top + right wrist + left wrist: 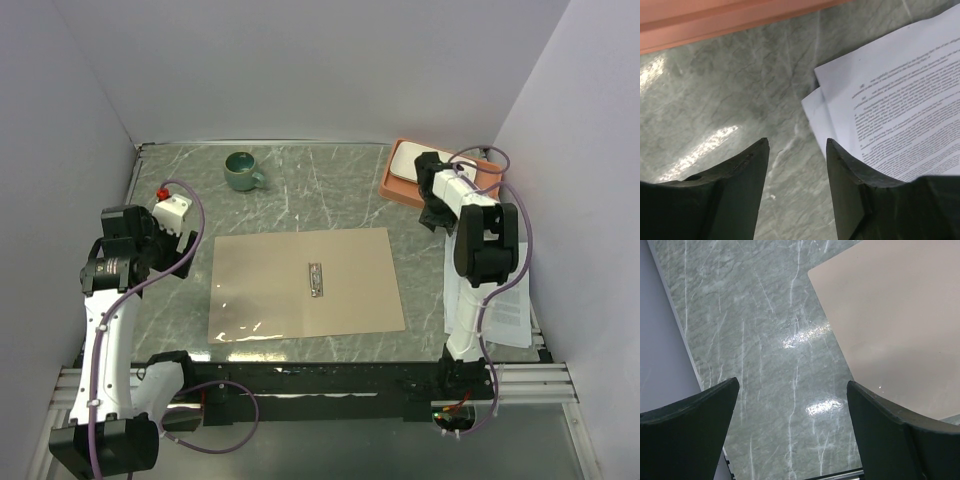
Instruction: Put the files into the folder
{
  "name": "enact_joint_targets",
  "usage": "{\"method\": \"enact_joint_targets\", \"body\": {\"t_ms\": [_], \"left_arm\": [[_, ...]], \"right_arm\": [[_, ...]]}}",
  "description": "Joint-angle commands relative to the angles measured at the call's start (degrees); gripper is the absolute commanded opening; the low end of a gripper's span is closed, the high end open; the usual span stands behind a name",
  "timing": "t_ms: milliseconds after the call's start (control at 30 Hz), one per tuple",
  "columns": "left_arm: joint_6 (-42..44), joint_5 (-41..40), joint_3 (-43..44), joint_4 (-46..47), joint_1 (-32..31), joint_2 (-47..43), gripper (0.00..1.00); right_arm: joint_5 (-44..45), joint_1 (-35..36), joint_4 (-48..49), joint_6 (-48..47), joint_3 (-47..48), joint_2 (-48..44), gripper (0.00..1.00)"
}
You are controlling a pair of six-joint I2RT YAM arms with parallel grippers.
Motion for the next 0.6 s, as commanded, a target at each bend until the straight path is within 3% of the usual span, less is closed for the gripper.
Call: {"method": "enact_joint_targets", "body": {"t_ms": [0, 567], "left_arm": [[0.9, 0.4, -0.6, 1.0, 0.0, -1.1, 0.96], [1.5, -0.3, 1.1, 0.4, 0.0, -0.8, 0.96]], "right_arm": [[0.5, -2.4, 3.4, -3.7, 0.0, -1.9, 0.59], [-5.1, -8.1, 7.8, -7.0, -3.0, 0.6, 0.54]]}}
